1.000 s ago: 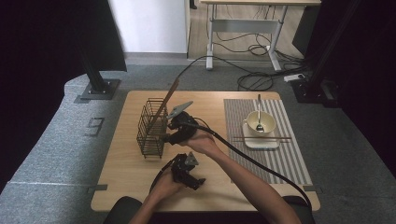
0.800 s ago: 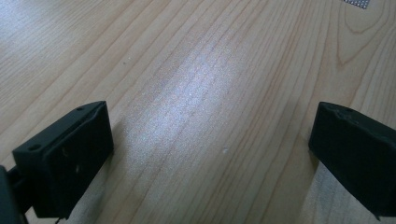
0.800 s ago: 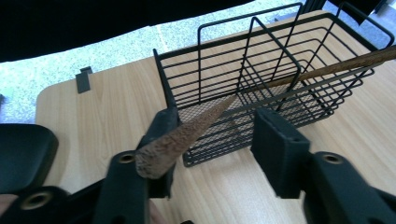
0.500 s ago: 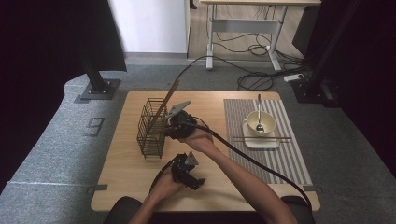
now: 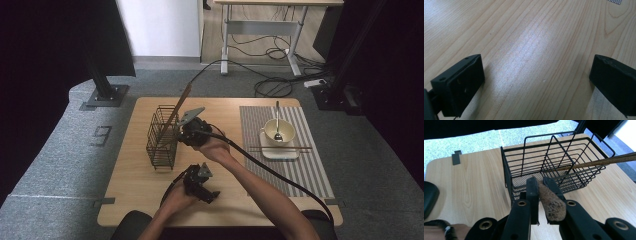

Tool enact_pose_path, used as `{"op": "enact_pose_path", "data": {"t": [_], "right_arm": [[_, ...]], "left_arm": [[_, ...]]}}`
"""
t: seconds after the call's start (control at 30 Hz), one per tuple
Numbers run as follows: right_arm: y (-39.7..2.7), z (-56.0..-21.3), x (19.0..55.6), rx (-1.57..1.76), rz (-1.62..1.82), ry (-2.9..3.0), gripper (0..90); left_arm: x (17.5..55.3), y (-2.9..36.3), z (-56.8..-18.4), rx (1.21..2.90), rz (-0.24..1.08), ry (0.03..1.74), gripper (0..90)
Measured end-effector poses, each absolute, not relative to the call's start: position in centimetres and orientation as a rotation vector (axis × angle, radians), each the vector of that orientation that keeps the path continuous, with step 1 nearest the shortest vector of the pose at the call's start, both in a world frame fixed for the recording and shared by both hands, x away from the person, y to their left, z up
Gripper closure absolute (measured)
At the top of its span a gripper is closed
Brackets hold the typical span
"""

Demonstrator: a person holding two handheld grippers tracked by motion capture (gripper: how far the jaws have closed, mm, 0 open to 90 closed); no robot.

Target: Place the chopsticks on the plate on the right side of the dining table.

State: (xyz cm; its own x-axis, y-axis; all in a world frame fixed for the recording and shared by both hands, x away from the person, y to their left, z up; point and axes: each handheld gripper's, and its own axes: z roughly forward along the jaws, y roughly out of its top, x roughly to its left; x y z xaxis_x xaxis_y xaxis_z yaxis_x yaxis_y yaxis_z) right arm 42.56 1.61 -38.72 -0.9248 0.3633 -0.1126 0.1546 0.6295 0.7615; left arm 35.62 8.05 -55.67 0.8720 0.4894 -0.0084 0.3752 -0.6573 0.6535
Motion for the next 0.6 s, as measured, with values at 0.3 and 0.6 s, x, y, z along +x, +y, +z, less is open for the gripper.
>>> {"op": "enact_pose_path", "data": {"t": [0.3,0.6], "right_arm": [[0.8,-37.3,42.0,0.38,1.214,2.613,82.2],[-0.4,-36.0,41.6,0.381,1.251,2.635,82.2]], "left_arm": [[35.6,8.0,-55.7,2.358,0.221,0.623,0.0],[35.6,8.0,-55.7,2.357,0.22,0.627,0.0]]}}
